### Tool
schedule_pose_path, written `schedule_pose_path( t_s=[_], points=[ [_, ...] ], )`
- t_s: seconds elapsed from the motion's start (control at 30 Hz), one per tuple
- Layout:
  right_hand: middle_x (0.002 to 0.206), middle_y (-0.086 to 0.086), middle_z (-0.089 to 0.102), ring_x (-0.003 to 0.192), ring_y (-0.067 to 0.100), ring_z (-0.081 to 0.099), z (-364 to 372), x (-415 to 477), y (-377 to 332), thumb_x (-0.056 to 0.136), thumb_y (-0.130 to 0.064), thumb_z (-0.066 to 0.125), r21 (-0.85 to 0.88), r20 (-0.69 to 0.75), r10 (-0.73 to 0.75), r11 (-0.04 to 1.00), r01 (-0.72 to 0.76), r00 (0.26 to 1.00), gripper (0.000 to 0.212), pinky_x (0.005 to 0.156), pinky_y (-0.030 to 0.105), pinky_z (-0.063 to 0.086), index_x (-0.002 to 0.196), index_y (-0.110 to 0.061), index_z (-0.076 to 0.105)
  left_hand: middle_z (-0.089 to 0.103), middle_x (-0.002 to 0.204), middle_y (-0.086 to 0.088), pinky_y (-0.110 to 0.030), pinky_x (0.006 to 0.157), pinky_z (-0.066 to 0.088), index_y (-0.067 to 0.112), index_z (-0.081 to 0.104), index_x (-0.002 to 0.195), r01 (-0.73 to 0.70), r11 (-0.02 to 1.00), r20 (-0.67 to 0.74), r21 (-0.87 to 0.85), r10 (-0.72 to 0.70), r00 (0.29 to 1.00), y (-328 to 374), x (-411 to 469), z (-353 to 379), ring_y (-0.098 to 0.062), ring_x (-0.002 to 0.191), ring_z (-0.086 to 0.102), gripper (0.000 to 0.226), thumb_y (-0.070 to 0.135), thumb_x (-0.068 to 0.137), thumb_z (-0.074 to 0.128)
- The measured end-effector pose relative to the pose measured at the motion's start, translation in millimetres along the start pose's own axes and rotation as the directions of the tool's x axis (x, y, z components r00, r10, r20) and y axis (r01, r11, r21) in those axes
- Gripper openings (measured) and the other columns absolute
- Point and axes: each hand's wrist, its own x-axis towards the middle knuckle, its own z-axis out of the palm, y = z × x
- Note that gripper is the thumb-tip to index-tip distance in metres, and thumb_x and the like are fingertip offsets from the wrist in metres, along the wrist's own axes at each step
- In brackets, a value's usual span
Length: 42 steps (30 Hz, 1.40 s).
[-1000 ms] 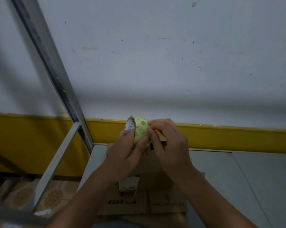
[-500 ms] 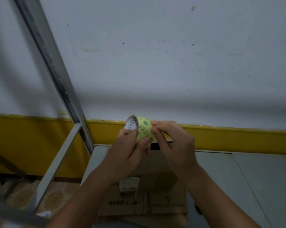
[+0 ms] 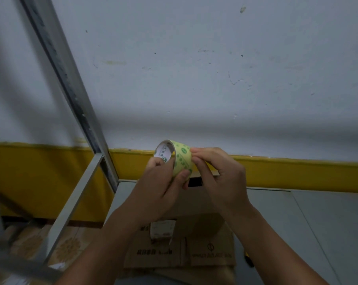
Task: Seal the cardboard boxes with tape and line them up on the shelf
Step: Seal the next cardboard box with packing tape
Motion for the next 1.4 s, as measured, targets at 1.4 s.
schedule_pose_path(
  t_s=[1.4],
  points=[
    [0.115, 0.009, 0.065, 0.112, 0.014, 0.062, -1.4, -17.3, 6.7, 0.100, -0.011, 0.062, 0.006, 0.084, 0.000, 1.000, 0.000, 0.996, 0.012, 0.093, 0.023, 0.051, 0.097, -0.001, 0.067, 0.068, 0.084, 0.006, -0.029, 0.080, 0.040, 0.019, 0.069, 0.091, -0.098, 0.988, -0.032, 0.122, 0.103, 0.994, -0.3, 3.5, 10.2, -0.016, 0.091, 0.046, 0.042, 0.046, 0.106, 0.040]
  ],
)
